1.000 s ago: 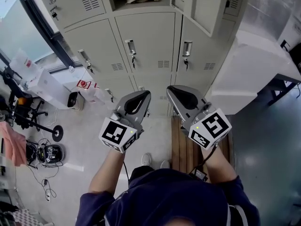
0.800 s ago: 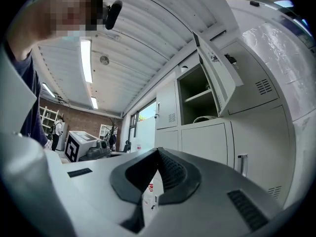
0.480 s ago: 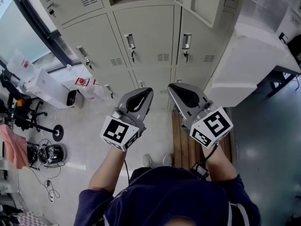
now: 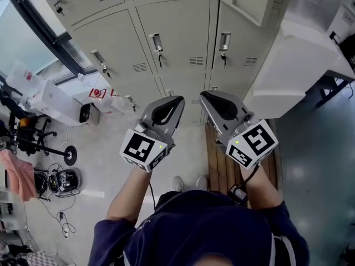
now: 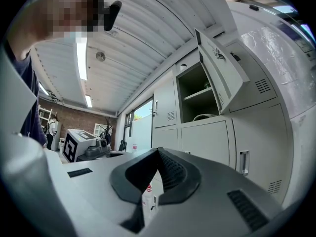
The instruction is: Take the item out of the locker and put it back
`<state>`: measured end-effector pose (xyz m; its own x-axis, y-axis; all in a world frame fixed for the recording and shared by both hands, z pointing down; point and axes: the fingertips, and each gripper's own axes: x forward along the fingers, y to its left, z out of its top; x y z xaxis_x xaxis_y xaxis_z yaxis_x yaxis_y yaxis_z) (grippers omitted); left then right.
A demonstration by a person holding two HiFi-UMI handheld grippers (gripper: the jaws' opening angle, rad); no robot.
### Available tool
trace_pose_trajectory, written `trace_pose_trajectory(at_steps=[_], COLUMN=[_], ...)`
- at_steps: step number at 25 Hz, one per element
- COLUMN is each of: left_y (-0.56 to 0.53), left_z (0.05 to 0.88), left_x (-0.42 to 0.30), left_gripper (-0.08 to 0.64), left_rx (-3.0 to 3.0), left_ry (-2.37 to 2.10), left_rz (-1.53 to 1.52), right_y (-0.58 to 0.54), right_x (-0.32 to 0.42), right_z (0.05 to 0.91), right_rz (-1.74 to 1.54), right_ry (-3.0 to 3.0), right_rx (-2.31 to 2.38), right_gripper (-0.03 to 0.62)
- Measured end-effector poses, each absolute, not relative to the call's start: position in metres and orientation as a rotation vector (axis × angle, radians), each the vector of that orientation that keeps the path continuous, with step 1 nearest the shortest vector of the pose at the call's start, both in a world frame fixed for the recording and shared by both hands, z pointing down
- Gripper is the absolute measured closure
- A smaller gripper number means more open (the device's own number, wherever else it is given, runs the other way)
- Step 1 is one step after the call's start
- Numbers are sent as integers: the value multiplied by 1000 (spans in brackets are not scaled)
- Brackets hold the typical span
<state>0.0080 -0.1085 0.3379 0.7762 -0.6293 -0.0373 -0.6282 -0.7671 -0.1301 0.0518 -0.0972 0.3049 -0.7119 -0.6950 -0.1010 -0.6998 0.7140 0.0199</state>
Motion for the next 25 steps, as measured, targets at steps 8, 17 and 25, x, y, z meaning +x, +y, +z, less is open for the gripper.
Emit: trace_pose_trajectory(at_steps=[8, 17, 25], left_y=[-117, -125, -130], left_z=[333, 332, 330], left_x=[-3, -3, -1], left_gripper=[556, 557, 555], left_rx=[-2828, -2831, -2816], left_ry=[1009, 1010, 1027], left_rz=[7, 10, 11], right_y=[-105, -113, -118], right_x=[43, 42, 45], right_z=[303, 306, 306], right_rz=[90, 80, 80], right_ry=[2822, 2824, 2829], right_rx=[-1165, -1167, -1149], right_gripper=[588, 588, 588])
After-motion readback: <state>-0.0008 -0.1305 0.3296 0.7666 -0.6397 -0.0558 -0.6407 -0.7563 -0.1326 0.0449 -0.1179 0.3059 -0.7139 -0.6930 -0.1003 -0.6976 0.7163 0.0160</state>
